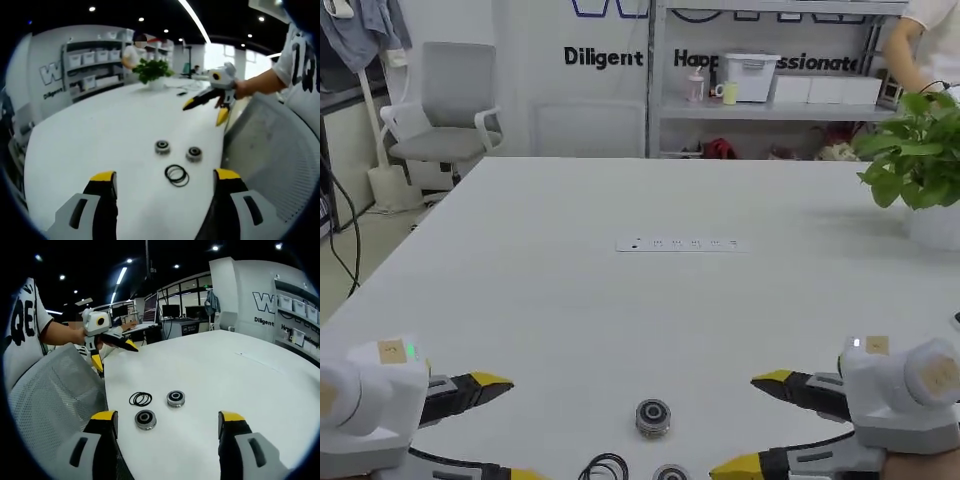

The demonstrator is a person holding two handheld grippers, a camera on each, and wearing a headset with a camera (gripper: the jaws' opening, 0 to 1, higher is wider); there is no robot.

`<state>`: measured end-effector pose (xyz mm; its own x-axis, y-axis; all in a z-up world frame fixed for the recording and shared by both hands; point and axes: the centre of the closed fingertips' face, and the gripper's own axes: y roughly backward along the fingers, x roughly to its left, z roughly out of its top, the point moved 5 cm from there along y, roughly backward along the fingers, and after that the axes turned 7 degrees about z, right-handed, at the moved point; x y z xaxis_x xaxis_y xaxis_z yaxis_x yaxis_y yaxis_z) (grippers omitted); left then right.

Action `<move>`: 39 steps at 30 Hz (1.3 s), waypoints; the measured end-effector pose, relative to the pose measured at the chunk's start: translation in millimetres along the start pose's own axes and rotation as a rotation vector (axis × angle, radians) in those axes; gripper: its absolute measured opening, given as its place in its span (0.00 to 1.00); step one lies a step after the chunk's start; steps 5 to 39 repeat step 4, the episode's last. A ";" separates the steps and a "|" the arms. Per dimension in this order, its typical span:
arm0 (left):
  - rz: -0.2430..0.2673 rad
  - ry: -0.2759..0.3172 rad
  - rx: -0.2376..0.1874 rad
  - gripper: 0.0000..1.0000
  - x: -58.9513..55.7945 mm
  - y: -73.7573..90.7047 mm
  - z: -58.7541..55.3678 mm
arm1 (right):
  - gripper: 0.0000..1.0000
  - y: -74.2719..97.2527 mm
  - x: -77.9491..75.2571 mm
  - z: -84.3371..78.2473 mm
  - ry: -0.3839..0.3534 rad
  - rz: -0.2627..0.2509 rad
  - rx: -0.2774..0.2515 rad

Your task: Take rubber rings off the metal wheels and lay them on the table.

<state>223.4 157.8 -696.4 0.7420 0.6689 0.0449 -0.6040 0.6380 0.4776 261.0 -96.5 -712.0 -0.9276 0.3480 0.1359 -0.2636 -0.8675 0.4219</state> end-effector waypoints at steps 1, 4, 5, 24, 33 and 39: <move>0.002 0.001 0.000 0.80 0.2 0.3 -0.5 | 0.79 1.5 -0.3 -1.4 -0.002 -0.005 0.000; 0.006 0.005 0.004 0.80 0.3 1.0 -2.6 | 0.80 6.5 -3.1 -7.6 -0.011 -0.025 0.002; 0.006 0.005 0.004 0.80 0.3 1.0 -2.6 | 0.80 6.5 -3.1 -7.6 -0.011 -0.025 0.002; 0.006 0.005 0.004 0.80 0.3 1.0 -2.6 | 0.80 6.5 -3.1 -7.6 -0.011 -0.025 0.002; 0.006 0.005 0.004 0.80 0.3 1.0 -2.6 | 0.80 6.5 -3.1 -7.6 -0.011 -0.025 0.002; 0.006 0.005 0.004 0.80 0.3 1.0 -2.6 | 0.80 6.5 -3.1 -7.6 -0.011 -0.025 0.002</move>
